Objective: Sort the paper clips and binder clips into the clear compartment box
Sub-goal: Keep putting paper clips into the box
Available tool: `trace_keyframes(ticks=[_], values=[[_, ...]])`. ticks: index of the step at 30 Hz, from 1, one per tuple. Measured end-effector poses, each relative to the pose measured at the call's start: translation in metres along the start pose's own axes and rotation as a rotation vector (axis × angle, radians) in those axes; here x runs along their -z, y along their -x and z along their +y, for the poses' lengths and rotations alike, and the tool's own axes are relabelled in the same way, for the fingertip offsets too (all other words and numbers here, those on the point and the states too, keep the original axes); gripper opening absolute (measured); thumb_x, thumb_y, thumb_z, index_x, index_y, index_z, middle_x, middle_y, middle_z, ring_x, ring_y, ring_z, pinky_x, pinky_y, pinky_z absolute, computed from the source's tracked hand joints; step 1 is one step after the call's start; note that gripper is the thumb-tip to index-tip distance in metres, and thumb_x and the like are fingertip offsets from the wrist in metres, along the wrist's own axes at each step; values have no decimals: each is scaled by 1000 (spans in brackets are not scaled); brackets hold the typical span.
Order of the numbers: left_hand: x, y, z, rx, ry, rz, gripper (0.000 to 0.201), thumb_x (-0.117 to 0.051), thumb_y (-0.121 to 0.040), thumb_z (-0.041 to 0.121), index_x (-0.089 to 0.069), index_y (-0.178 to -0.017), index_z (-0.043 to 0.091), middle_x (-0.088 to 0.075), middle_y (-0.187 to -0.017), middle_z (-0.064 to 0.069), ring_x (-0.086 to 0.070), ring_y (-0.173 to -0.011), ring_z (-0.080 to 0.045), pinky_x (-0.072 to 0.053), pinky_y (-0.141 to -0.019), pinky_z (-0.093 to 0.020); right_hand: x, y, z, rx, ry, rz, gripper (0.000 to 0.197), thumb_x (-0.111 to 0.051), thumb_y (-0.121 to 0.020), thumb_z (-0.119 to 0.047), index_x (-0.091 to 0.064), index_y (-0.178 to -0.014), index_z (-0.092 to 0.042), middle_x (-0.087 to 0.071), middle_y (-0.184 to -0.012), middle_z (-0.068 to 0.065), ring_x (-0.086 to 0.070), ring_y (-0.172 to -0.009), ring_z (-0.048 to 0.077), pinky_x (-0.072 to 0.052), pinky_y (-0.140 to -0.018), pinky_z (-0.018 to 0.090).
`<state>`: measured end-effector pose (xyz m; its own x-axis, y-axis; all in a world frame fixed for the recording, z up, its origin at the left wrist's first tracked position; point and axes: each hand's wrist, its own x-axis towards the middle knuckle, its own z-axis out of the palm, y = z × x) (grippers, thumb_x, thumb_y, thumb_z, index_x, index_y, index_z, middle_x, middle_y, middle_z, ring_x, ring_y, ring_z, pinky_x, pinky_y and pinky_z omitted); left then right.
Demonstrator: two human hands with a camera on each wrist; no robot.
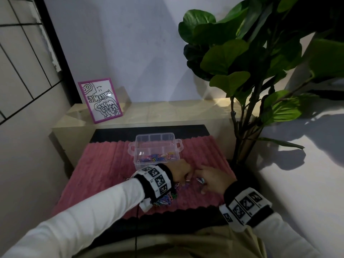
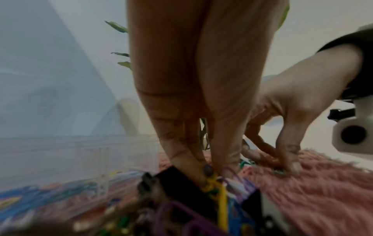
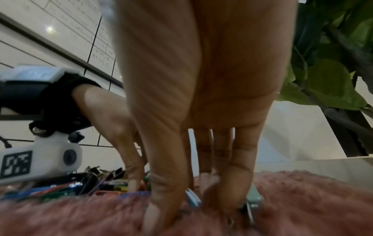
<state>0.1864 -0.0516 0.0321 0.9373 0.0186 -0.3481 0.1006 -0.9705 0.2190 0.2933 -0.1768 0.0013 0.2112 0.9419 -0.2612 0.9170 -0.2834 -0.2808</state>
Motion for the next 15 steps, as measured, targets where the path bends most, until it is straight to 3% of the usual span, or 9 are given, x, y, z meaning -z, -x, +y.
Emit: trace_keyframes(ticks=[3,6,10,13,15], values=[[1,1,-8,-21,73,69,20,-67,-77,9,-66,-95,4,-67,-101,-14,-60,-93,-27,-45,-82,-35,-3,2,-2,6,0,70,34,-71,-69,-12,-57,-100,-14,-56,-109,4,-52,-104,22,-44,-83,35],[5,5,-20,7,259,149,15,-67,-78,13,-66,-91,6,-68,-90,-8,-58,-77,-15,-45,-70,-26,-4,4,-2,21,-44,150,17,-66,-73,-7,-61,-87,-16,-64,-96,-1,-58,-94,17,-45,-78,31],[10,13,-30,63,618,214,12,-60,-84,2,-64,-94,0,-67,-87,-9,-61,-59,2,-51,-59,-11,-1,5,0,-4,-229,164,14,-71,-71,-8,-66,-81,-16,-63,-77,-8,-57,-75,4,-45,-73,26],[12,19,-35,52,856,254,11,-54,-85,-5,-62,-88,2,-65,-78,-5,-64,-59,-1,-54,-60,-14,1,7,-2,-14,-350,197,13,-72,-71,-5,-67,-76,-16,-61,-64,-14,-56,-62,-8,-40,-63,10],[17,25,-41,41,885,297,12,-56,-84,-4,-60,-85,7,-65,-77,-3,-66,-61,-1,-54,-62,-14,2,9,-5,-27,-429,229,13,-72,-72,-6,-67,-75,-17,-62,-64,-14,-56,-60,-10,-40,-59,7]])
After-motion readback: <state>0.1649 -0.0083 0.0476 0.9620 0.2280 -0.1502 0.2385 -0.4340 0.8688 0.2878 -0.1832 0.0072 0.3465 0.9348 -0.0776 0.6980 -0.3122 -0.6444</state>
